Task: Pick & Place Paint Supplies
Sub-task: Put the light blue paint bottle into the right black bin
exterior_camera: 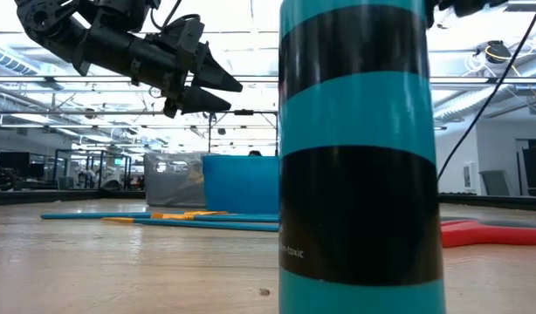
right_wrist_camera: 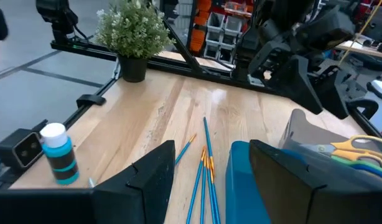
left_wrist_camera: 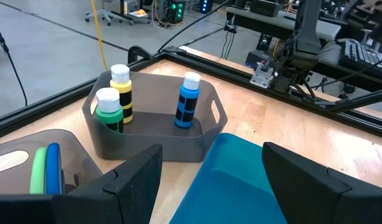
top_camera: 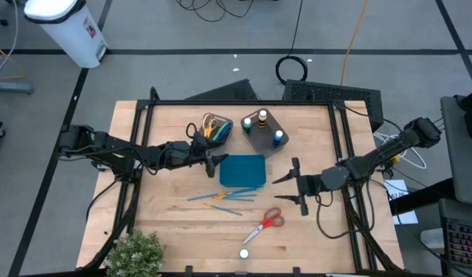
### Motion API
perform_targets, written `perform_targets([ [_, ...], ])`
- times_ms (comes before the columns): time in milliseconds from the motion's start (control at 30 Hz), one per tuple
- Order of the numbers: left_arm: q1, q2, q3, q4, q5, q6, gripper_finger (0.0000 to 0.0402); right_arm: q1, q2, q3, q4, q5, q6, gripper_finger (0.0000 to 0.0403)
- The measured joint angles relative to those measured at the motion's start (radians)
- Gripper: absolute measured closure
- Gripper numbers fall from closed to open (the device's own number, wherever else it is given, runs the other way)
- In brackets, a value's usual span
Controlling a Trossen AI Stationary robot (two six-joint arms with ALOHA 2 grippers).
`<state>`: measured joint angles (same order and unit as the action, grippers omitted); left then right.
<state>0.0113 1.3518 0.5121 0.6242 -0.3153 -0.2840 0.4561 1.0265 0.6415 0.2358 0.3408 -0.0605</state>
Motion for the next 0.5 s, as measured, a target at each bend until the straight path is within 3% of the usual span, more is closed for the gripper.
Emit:
perform_targets([
  [333, 0.000, 0.000, 0.000, 0.000, 0.000, 0.000, 0.0117, 0.003, -0.132, 0.000, -0.194, 0.001, 0.021, 0.0206],
  [500, 0.000, 0.000, 0.000, 0.000, 0.000, 0.000, 0.0117, 0.001, -0.153, -0.027, -0.199, 0.033, 0.014, 0.0206],
])
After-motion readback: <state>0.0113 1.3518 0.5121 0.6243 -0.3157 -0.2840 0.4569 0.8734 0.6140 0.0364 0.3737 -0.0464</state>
